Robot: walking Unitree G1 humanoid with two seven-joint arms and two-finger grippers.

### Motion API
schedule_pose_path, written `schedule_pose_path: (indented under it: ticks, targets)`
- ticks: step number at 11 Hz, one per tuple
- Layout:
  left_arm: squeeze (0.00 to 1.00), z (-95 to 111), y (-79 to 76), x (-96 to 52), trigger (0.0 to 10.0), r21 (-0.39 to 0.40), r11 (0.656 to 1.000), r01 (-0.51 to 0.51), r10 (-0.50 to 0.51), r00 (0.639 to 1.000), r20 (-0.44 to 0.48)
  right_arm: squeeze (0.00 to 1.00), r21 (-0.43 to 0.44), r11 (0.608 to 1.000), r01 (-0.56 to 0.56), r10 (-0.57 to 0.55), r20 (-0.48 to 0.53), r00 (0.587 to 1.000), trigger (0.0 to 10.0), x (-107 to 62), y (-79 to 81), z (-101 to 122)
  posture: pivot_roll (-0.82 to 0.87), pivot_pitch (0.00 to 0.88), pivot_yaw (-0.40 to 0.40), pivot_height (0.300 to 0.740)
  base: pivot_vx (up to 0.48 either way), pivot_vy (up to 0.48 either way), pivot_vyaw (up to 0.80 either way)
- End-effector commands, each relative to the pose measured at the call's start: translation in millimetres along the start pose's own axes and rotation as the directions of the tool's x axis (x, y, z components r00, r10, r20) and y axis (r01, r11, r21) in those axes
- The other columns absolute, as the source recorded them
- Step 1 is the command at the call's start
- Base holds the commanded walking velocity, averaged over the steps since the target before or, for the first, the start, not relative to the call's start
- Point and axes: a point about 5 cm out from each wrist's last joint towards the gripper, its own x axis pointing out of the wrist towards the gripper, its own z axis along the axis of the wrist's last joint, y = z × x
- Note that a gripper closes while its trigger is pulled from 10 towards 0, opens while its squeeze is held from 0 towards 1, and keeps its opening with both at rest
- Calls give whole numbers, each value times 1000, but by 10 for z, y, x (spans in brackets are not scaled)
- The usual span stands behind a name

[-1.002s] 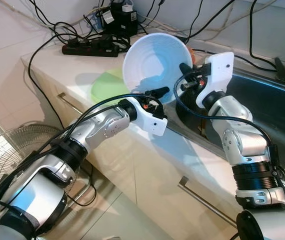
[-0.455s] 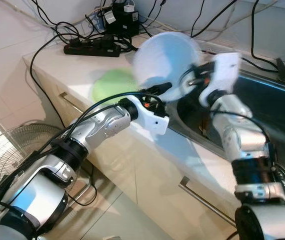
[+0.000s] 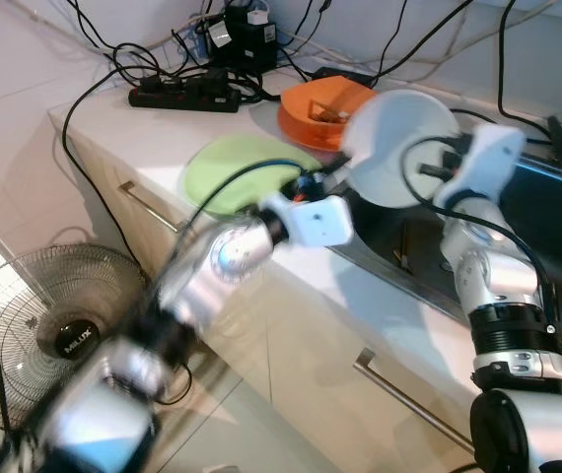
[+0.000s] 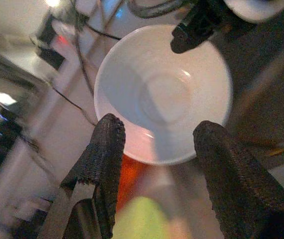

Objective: Kitchen organization

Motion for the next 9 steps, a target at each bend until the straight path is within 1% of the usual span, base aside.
schedule_pose_path:
  ticks: [1,2,3,4,5,6,7,8,9]
  targets:
    - [0,69,37,-5,10000,-96,995,-7,10,1000,28,0,10,1000,29,-30,62,998,0,28,-35,137,173,0,20,740,0,0,0]
    - [0,121,-64,-36,10000,-211,977,39,-28,998,52,0,26,998,54,-56,69,996,0,33,-78,137,176,0,20,740,0,0,0]
    - [0,139,-122,-67,10000,-300,951,71,-57,997,58,0,43,997,67,-71,88,994,0,36,-104,157,176,0,20,740,0,0,0]
    - [0,143,-151,-88,10000,-370,925,86,-70,996,57,0,49,995,87,-91,98,991,0,42,-139,169,180,0,20,740,0,0,0]
    - [0,107,-211,-112,10000,-468,878,99,-93,995,34,0,-5,993,122,-121,92,988,0,58,-198,144,180,0,20,740,0,0,0]
    - [0,37,-306,-165,10000,-544,831,115,-140,990,-5,0,-59,987,146,-143,53,988,3804,77,-259,40,180,0,20,740,0,0,0]
    - [0,-16,-340,-196,10000,-614,785,84,-137,990,-40,0,-123,978,169,-165,39,985,10000,85,-320,-42,183,0,20,740,0,0,0]
    - [0,-35,-350,-209,10000,-658,749,68,-132,990,-47,0,-162,970,181,-178,35,983,10000,92,-361,-85,185,0,20,740,0,0,0]
    - [0,-51,-363,-221,10000,-664,743,79,-154,987,-55,0,-204,961,188,-187,26,982,10000,101,-392,-139,186,0,18,740,0,0,0]
